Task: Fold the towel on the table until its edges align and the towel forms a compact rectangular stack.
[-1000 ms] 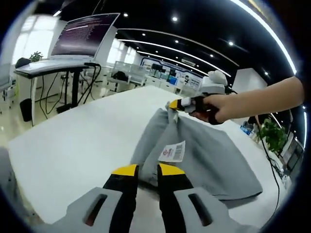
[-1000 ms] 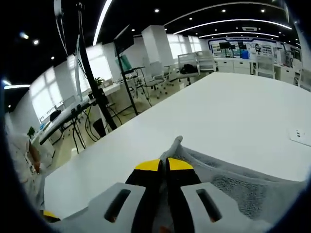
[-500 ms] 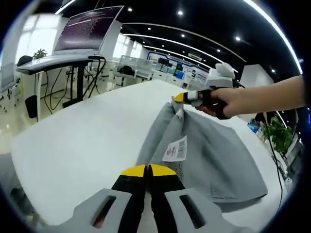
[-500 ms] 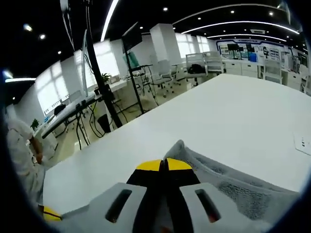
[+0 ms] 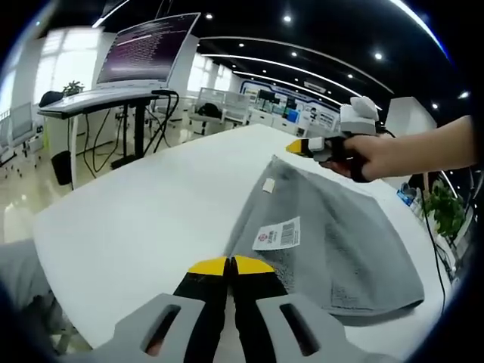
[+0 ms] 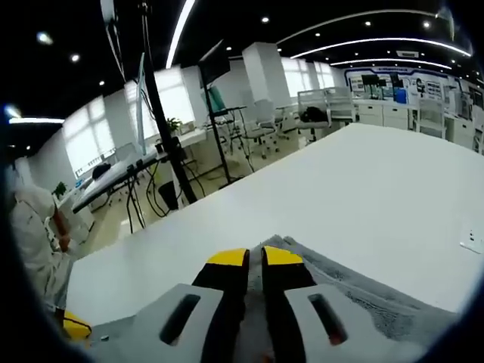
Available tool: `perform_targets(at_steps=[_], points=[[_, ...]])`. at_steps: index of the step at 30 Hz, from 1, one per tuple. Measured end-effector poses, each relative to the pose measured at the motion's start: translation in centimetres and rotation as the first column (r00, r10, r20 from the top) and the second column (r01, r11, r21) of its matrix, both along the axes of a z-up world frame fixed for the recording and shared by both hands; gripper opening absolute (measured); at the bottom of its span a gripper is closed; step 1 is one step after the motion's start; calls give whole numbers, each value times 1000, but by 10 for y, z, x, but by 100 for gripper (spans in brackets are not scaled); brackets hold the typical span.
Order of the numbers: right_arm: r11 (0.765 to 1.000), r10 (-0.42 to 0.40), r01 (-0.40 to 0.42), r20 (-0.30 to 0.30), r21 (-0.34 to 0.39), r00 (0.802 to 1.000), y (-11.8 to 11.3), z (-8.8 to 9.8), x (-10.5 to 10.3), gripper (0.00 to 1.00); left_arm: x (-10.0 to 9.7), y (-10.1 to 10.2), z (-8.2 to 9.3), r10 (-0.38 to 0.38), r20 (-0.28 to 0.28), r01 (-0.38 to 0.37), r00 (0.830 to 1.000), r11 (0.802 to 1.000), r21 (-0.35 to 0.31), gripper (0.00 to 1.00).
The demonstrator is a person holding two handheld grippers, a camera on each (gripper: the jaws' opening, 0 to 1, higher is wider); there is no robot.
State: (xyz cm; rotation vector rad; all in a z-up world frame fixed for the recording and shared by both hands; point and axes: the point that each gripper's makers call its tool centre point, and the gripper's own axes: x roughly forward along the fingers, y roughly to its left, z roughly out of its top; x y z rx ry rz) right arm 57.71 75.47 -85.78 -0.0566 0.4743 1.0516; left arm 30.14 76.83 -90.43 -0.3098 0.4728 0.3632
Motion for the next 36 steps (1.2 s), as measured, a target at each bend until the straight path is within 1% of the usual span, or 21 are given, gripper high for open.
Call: perform_targets(at_steps=[1,2,3,6,8,9,10,12,13,15,17,18,20,23,27,28,29,31,33,34,36], points=[[1000,0,0,-16,11,1000,-2,0,1,11,-1,1,0,-1,-4,1,1000,1000,7,1],[1000,-4,4,-25,1,1000,-7,-2,1,13,-2,2,0,0,-7,0,1000,1000,14,1],[1000,-8,8,-21,-6,1000,-11,-3,2,14,-1,3,0,-5,-8,5,1000,1000,14,1],[999,-32,31,-17,-33,999,-26,-10,10,14,-1,1,1,-22,-5,22,1000,1000,17,2],[998,-45,44,-16,-52,999,-36,-14,14,14,3,-2,3,-53,16,53,998,999,1,9],[997,-50,49,-9,-65,999,-43,-16,16,15,5,-3,0,-68,12,68,998,998,-14,14],[996,-50,49,-7,-68,999,-45,-16,15,15,6,-5,-1,-81,8,81,997,997,-17,18],[994,-61,60,-5,-86,998,-55,-18,18,17,8,-7,-1,-99,-5,98,995,995,-2,21],[991,-69,70,14,-116,998,-63,-20,21,17,8,-6,-2,-105,-10,105,994,994,11,22],[991,-73,73,9,-116,997,-71,-20,18,20,9,-6,-1,-111,-16,111,994,994,24,22],[987,-87,87,5,-136,996,-78,-26,23,23,10,-5,-1,-107,-17,108,994,994,29,23],[985,-91,91,9,-144,996,-83,-26,23,25,10,-3,-1,-107,-18,107,994,994,32,23],[982,-103,103,13,-155,995,-92,-29,27,26,11,-3,1,-115,-16,115,993,992,52,23],[980,-107,109,20,-169,994,-104,-28,25,28,10,-2,-2,-120,-20,120,993,992,44,24],[976,-119,122,29,-178,992,-119,-26,31,29,10,-1,-4,-128,-33,130,991,990,46,24],[975,-131,134,28,-177,991,-124,-28,39,29,10,-2,-4,-131,-34,133,991,990,46,24],[974,-135,138,28,-178,990,-127,-28,42,29,10,-2,-4,-134,-35,136,990,990,47,24],[970,-150,153,29,-189,988,-139,-28,41,29,12,-3,-3,-144,-34,146,989,988,52,24],[965,-188,187,12,-183,982,-152,-30,48,29,13,-3,-3,-146,-31,147,989,988,54,24],[962,-209,206,4,-177,978,-160,-30,47,29,13,-3,-3,-145,-30,146,989,988,53,24],[958,-217,215,10,-189,976,-173,-31,49,29,14,-3,-3,-146,-31,147,989,988,53,23]])
